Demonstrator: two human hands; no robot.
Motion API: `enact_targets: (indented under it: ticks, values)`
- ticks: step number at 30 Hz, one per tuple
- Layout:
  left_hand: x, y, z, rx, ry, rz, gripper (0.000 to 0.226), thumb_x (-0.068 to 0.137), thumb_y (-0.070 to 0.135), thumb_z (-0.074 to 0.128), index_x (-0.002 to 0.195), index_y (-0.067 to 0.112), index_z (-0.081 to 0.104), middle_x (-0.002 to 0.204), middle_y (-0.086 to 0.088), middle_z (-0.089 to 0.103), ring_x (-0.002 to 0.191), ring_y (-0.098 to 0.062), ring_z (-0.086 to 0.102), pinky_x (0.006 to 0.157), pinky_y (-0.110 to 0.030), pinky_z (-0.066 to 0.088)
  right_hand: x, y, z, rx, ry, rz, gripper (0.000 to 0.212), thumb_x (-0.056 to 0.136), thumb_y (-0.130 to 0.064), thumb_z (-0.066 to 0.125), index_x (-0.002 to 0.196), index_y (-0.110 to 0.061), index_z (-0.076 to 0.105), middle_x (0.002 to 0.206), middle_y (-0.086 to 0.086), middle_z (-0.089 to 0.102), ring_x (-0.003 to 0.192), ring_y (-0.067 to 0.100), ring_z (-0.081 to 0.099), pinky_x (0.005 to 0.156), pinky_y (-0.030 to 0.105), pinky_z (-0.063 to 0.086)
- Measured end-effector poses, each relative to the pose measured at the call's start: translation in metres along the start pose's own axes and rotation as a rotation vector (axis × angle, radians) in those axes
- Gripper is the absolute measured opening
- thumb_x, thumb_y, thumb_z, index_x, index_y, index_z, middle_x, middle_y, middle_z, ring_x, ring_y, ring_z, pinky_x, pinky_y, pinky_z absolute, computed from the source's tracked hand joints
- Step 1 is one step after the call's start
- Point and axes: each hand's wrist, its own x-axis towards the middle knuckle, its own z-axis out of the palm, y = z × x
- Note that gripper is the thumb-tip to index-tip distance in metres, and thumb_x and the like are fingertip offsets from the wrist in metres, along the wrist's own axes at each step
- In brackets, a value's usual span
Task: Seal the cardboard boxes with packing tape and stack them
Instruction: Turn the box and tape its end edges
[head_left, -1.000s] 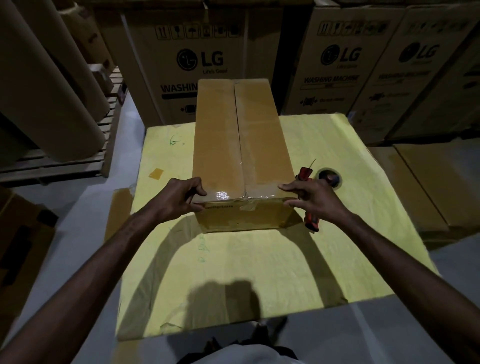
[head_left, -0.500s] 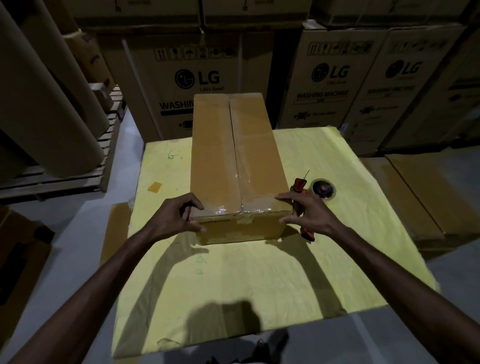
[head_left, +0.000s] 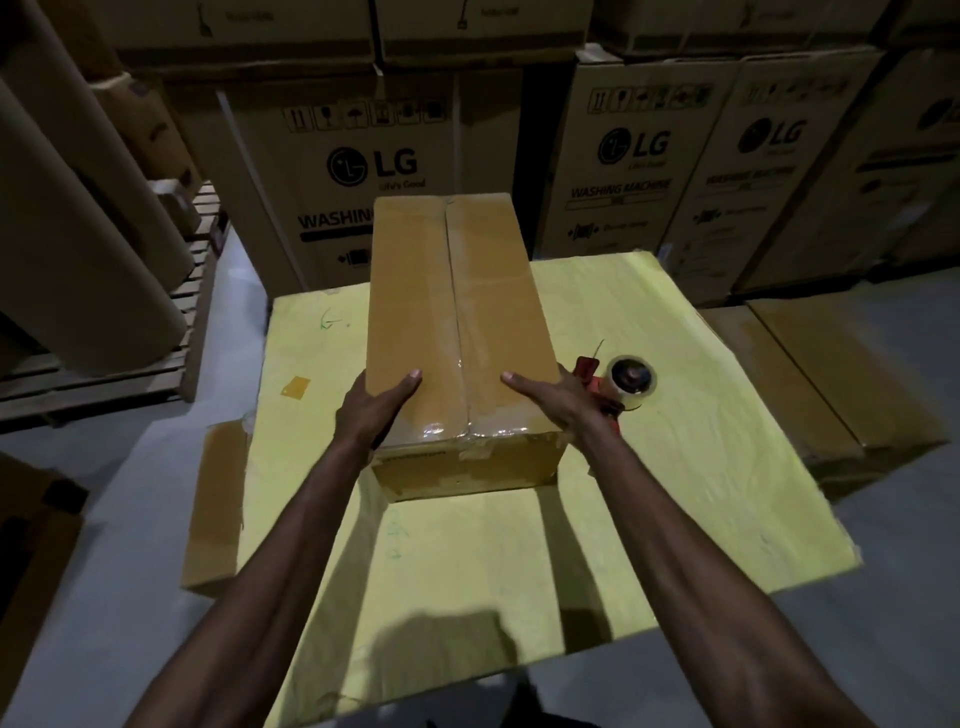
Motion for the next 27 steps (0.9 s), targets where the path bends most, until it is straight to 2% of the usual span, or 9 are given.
enact_targets:
  ticks: [3, 7, 10, 12, 14, 18, 22, 24, 27]
  values:
    - [-0.016, 0.000, -0.007, 0.083, 0.064, 0.021, 0.084, 0.070, 0.074, 0.081, 0.138, 0.030, 0.061, 0.126, 0.004, 0.071, 0.114, -0.024, 0.066, 0.104, -0.047, 0.053, -0.044, -0.007, 0.005, 0.084, 0.001, -0.046, 0.093, 0.072, -0.051, 0.090, 0.148, -0.021, 0.046, 0.128, -0.014, 0.049, 0.123, 0.011, 0.049, 0.101, 0.030, 0.042]
    - [-0.042, 0.016, -0.022, 0.050, 0.082, 0.104, 0.085, 0.071, 0.071, 0.083, 0.143, 0.035, 0.056, 0.126, 0.007, 0.069, 0.114, -0.023, 0.065, 0.103, -0.047, 0.054, -0.080, -0.020, 0.000, 0.116, 0.047, -0.145, 0.086, 0.084, -0.036, 0.084, 0.155, -0.017, 0.039, 0.126, -0.010, 0.050, 0.118, 0.008, 0.045, 0.093, 0.024, 0.036]
    - [-0.060, 0.038, -0.017, 0.029, 0.103, 0.159, 0.086, 0.072, 0.068, 0.084, 0.145, 0.035, 0.053, 0.125, 0.009, 0.067, 0.113, -0.021, 0.065, 0.102, -0.043, 0.054, -0.084, -0.028, -0.015, 0.131, 0.077, -0.171, 0.082, 0.076, -0.040, 0.090, 0.146, -0.024, 0.049, 0.115, -0.019, 0.061, 0.116, 0.009, 0.058, 0.084, 0.019, 0.046]
    - [-0.074, 0.053, -0.004, 0.019, 0.117, 0.212, 0.083, 0.075, 0.064, 0.084, 0.146, 0.034, 0.052, 0.124, 0.010, 0.066, 0.113, -0.019, 0.064, 0.100, -0.039, 0.054, -0.091, -0.036, -0.031, 0.131, 0.124, -0.197, 0.085, 0.069, -0.047, 0.093, 0.141, -0.026, 0.055, 0.112, -0.016, 0.067, 0.114, 0.014, 0.065, 0.089, 0.025, 0.053]
    - [-0.089, 0.070, 0.011, -0.001, 0.144, 0.259, 0.078, 0.075, 0.063, 0.084, 0.142, 0.037, 0.055, 0.122, 0.012, 0.068, 0.111, -0.015, 0.066, 0.099, -0.038, 0.054, -0.098, -0.040, -0.052, 0.130, 0.143, -0.233, 0.085, 0.068, -0.049, 0.093, 0.141, -0.028, 0.054, 0.114, -0.015, 0.068, 0.108, 0.009, 0.065, 0.094, 0.033, 0.055]
    - [-0.118, 0.090, 0.050, 0.003, 0.155, 0.283, 0.076, 0.072, 0.066, 0.084, 0.138, 0.041, 0.056, 0.120, 0.016, 0.070, 0.110, -0.012, 0.067, 0.099, -0.042, 0.056, -0.113, -0.038, -0.105, 0.111, 0.167, -0.283, 0.086, 0.067, -0.052, 0.092, 0.141, -0.031, 0.054, 0.119, -0.011, 0.068, 0.109, 0.011, 0.064, 0.092, 0.034, 0.055]
    - [-0.155, 0.097, 0.095, 0.023, 0.161, 0.334, 0.067, 0.076, 0.058, 0.086, 0.136, 0.042, 0.059, 0.112, 0.023, 0.071, 0.103, -0.002, 0.067, 0.088, -0.033, 0.054, -0.134, -0.020, -0.158, 0.101, 0.184, -0.313, 0.090, 0.066, -0.056, 0.091, 0.143, -0.037, 0.050, 0.117, -0.016, 0.067, 0.105, 0.006, 0.064, 0.085, 0.030, 0.055]
    - [-0.166, 0.094, 0.106, 0.054, 0.178, 0.345, 0.065, 0.075, 0.055, 0.087, 0.133, 0.041, 0.062, 0.106, 0.021, 0.072, 0.098, 0.000, 0.067, 0.084, -0.033, 0.054, -0.147, -0.002, -0.171, 0.101, 0.205, -0.311, 0.092, 0.059, -0.061, 0.092, 0.138, -0.044, 0.048, 0.120, -0.018, 0.067, 0.106, 0.007, 0.066, 0.086, 0.033, 0.057]
    - [-0.163, 0.087, 0.095, 0.147, 0.184, 0.327, 0.081, 0.057, 0.058, 0.095, 0.129, 0.035, 0.066, 0.104, 0.009, 0.076, 0.092, -0.008, 0.071, 0.085, -0.042, 0.059, -0.160, 0.020, -0.177, 0.230, 0.081, -0.226, 0.087, 0.056, -0.069, 0.091, 0.128, -0.044, 0.050, 0.132, -0.012, 0.064, 0.114, 0.015, 0.068, 0.092, 0.045, 0.058]
